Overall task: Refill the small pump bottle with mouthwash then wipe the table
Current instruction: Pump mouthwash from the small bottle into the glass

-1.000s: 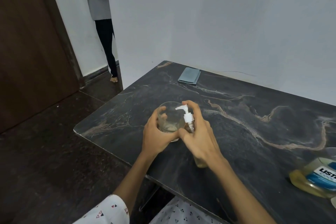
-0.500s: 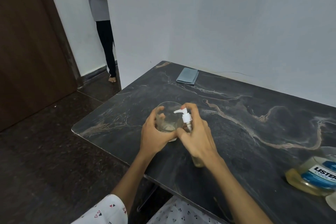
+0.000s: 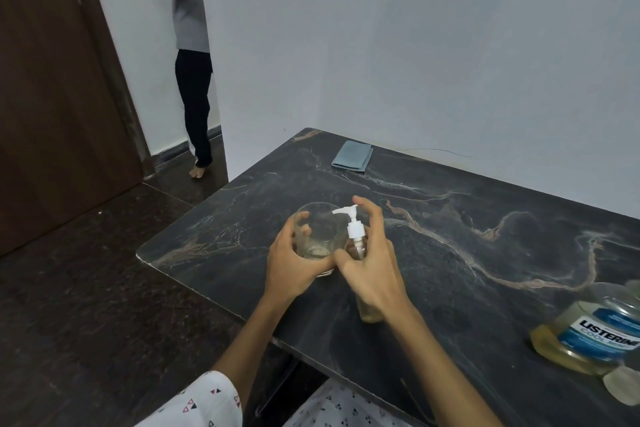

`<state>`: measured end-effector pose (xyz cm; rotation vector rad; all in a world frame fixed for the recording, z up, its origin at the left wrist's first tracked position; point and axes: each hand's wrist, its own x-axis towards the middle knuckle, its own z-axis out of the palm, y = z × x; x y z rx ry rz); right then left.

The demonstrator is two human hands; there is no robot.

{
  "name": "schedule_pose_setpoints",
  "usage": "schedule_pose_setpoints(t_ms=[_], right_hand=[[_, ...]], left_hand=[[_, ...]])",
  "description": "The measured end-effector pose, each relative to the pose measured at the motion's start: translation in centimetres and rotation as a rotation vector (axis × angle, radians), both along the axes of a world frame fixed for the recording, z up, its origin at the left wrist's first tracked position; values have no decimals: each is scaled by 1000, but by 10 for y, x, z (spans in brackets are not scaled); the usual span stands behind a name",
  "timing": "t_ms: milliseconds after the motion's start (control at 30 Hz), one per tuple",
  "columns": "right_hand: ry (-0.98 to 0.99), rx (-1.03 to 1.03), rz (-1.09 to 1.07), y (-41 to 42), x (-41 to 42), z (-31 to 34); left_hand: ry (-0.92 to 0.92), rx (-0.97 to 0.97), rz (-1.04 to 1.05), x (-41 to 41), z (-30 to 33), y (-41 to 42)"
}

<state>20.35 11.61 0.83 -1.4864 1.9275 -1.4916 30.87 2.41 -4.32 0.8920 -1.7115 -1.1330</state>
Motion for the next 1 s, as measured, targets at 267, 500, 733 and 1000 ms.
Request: schedule_pose_setpoints(t_ms=[267,500,733,1000], right_hand=[[-21,-291,-147,18,-11,2],[30,-277,-252,41,-21,0],[50,-189,-277,56,-24,-1],[-24,-60,-235,51,-21,0]], left_hand=[[-60,-5,22,1,-1,-1],[-86,21,25,2,1,-1],[-131,28,35,3,-2,-1],[-121,44,33,5,-1,-1]])
